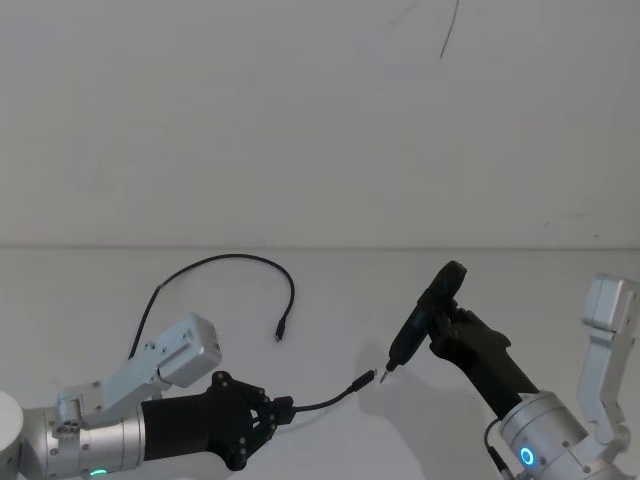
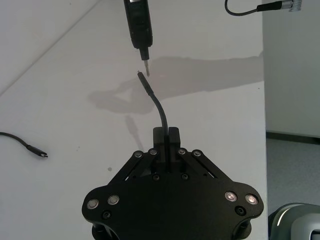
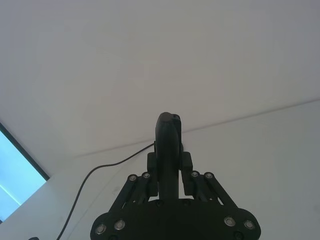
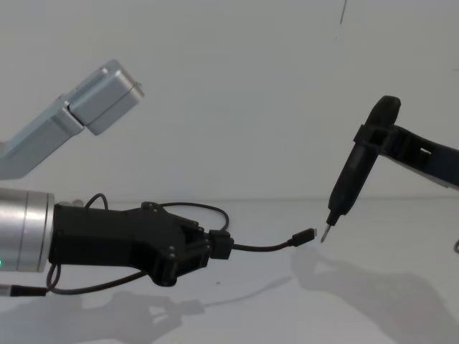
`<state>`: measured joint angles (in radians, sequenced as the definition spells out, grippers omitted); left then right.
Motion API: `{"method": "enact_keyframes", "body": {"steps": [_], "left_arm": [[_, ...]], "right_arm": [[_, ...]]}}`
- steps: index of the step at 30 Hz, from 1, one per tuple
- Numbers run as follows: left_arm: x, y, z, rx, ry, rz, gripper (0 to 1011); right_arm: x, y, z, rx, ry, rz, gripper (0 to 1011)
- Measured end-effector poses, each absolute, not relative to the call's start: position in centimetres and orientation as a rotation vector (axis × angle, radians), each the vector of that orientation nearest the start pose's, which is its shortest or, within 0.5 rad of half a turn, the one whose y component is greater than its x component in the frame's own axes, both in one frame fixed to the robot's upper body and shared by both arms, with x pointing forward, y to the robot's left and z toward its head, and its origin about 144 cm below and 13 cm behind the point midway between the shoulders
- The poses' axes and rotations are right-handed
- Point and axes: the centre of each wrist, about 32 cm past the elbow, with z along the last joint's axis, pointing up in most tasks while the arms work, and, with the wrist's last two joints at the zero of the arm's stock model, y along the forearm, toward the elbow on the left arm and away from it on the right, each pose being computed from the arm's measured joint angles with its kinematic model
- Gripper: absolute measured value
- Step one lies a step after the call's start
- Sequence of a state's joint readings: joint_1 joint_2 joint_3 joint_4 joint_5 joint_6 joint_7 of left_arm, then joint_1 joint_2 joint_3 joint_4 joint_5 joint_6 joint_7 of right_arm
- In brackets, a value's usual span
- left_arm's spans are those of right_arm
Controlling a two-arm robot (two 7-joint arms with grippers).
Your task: Pick up the data cable with the one hand.
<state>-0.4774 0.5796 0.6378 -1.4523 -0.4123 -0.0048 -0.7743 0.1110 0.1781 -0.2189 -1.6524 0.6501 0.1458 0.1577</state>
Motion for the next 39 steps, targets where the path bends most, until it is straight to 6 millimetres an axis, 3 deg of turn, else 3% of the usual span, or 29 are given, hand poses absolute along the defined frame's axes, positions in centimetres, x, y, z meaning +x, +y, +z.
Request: {"method": "enact_keyframes", "body": {"steps": [39], "left_arm": [[54.1, 25.0, 121.7, 0.259, -0.18, 0.347, 43]], "right_arm": [[48.9, -20.0, 119.4, 0.332, 0.355, -1.09, 269]]}}
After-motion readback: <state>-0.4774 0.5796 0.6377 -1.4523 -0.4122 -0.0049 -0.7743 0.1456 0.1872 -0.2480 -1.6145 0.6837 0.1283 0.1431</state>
